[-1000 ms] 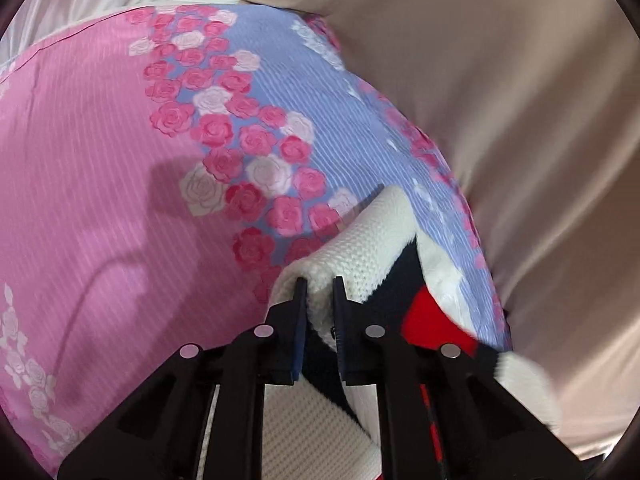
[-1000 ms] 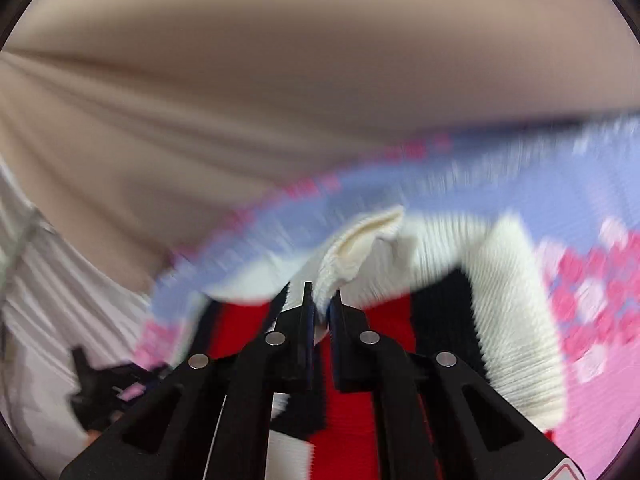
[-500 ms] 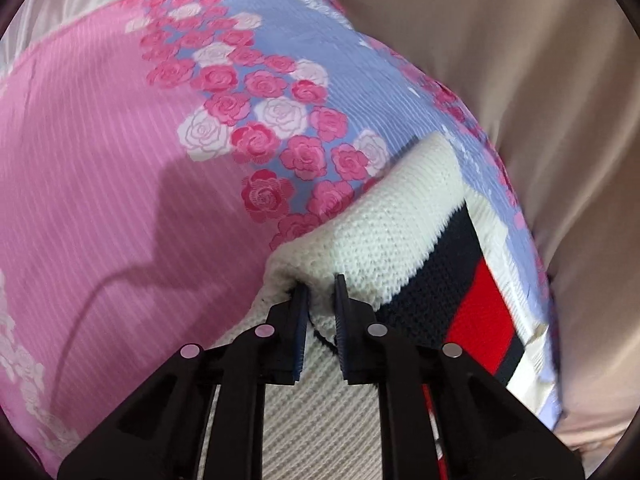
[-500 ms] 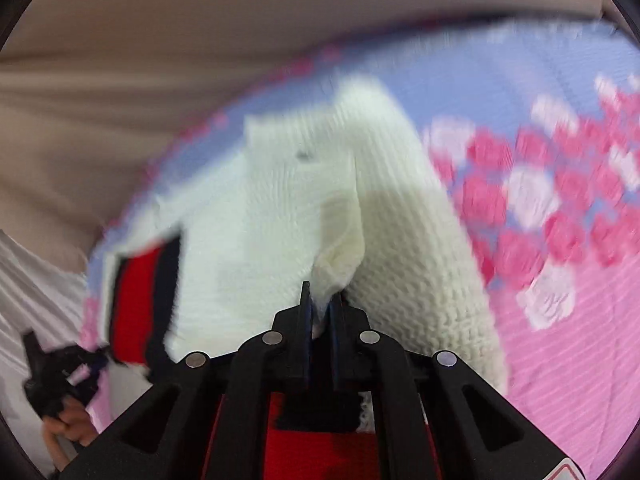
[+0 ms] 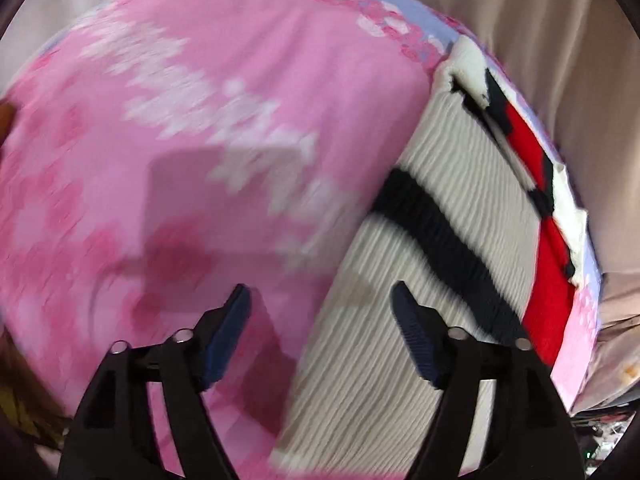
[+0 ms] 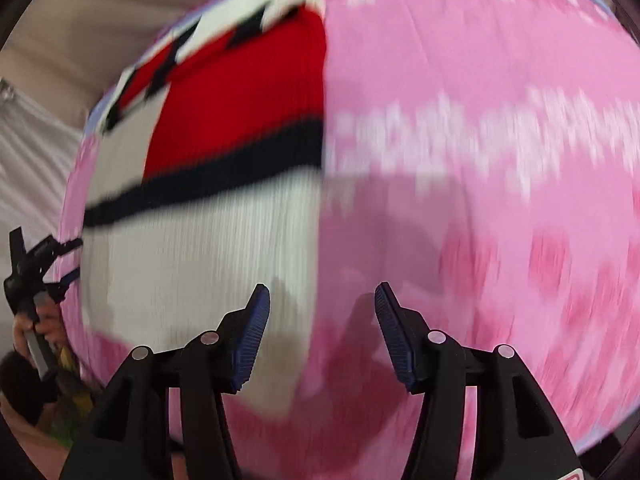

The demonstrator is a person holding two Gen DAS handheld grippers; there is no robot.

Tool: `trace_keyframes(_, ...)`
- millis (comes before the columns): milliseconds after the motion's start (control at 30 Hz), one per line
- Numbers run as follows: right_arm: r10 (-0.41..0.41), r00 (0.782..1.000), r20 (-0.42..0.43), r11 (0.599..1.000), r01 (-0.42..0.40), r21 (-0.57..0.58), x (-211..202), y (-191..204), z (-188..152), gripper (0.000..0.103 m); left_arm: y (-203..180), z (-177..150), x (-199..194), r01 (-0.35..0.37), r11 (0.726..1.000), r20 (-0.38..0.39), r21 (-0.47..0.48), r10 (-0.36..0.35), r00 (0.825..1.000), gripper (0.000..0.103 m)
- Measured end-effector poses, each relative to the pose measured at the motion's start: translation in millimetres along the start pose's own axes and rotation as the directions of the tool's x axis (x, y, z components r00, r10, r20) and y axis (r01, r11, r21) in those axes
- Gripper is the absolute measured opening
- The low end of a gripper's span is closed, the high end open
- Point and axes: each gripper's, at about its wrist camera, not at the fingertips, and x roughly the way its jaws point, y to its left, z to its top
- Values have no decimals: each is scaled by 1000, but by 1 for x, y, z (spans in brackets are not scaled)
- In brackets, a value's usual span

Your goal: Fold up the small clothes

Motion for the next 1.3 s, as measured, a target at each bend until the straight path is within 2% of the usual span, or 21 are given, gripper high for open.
trace_keyframes(33, 3, 1000, -14, 1000, -4, -4, 2, 3, -12, 55, 3, -6, 1, 15, 1000, -31, -19, -15, 999, 81)
trace_keyframes(67, 18, 999, -29, 1000, -18, -4, 6, 7, -20, 56, 6, -15, 2, 62, 996, -58, -58, -65, 996, 84)
trace_keyframes(100, 27, 999, -27, 1000, -27, -10, 9, 14, -25, 56, 6, -21, 0, 73, 995, -42, -71, -76, 996, 85)
trace_keyframes(233, 45, 998, 50, 998, -42, -55, 18, 33, -18, 60, -10, -29, 4, 30, 1000, -31, 0, -30, 999, 88)
trace_keyframes(267, 51, 996, 73, 997, -47, -57, 21, 36, -10, 57, -13, -27, 4, 18, 1000, -14, -3, -18, 1000, 80)
trace_keyframes(300, 59, 995, 86, 997, -55, -57, 20, 36, -11, 38, -15, -26, 3, 11, 1000, -4, -2, -11, 1000, 71)
trace_keyframes(333, 73, 994, 76, 996, -69, -54, 23, 37, -5, 7, -18, -24, 3, 21, 1000, -6, 2, -21, 1000, 36)
trace_keyframes(367, 79, 995, 62, 996, -77, -48, 24, 40, -2, 8, -17, -19, 4, 80, 997, -59, -9, -80, 995, 12)
trace_keyframes(433, 110, 988, 109, 994, -108, -20, 12, 35, 4, 7, -11, -15, -2, 121, 991, -75, -51, -125, 989, 12)
trace_keyframes(533, 132, 974, 182, 991, -132, -13, -31, 23, 2, 6, -12, -19, -34, 104, 994, -21, 11, -104, 994, 11)
trace_keyframes(600, 127, 971, 201, 992, -126, -17, -55, 13, -4, 6, -10, -31, -52, 113, 992, -35, 58, -111, 993, 8)
trace_keyframes(633, 117, 972, 202, 993, -114, -27, -67, 6, -10, 5, -7, -39, -57, 108, 991, -50, 83, -104, 993, 4)
trace_keyframes(733, 70, 987, 144, 996, -60, -68, -89, -17, -35, 5, -4, -78, -71, 73, 982, -141, 174, -48, 989, 4)
trace_keyframes(833, 14, 1000, -22, 988, -17, -151, -92, -34, -77, 5, 11, -130, -80, 48, 969, -259, 244, 17, 966, 4)
trace_keyframes(933, -2, 980, -199, 973, -44, -226, -100, -49, -127, 5, 18, -160, -97, 76, 963, -332, 260, 16, 943, 4)
trace_keyframes(1000, 41, 967, -250, 964, -104, -245, -116, -45, -142, 6, 9, -156, -120, 105, 955, -305, 279, -16, 952, 4)
trace_keyframes(1033, 86, 967, -238, 958, -146, -248, -129, -37, -138, 6, 3, -147, -131, 120, 952, -269, 283, -42, 962, 4)
trace_keyframes(1100, 145, 980, -137, 951, -176, -252, -149, -26, -107, 6, -21, -106, -144, 175, 946, -165, 272, -133, 977, 4)
trace_keyframes(1167, 225, 974, 16, 950, -216, -224, -167, -25, -61, 6, -49, -69, -142, 195, 935, -54, 295, -187, 981, 4)
trace_keyframes(1233, 292, 942, 165, 950, -266, -164, -168, -36, 1, 6, -80, -33, -129, 164, 928, 62, 334, -196, 979, 4)
trace_keyframes(1300, 329, 908, 259, 944, -319, -78, -153, -47, 52, 6, -108, 5, -99, 127, 931, 132, 342, -182, 974, 4)
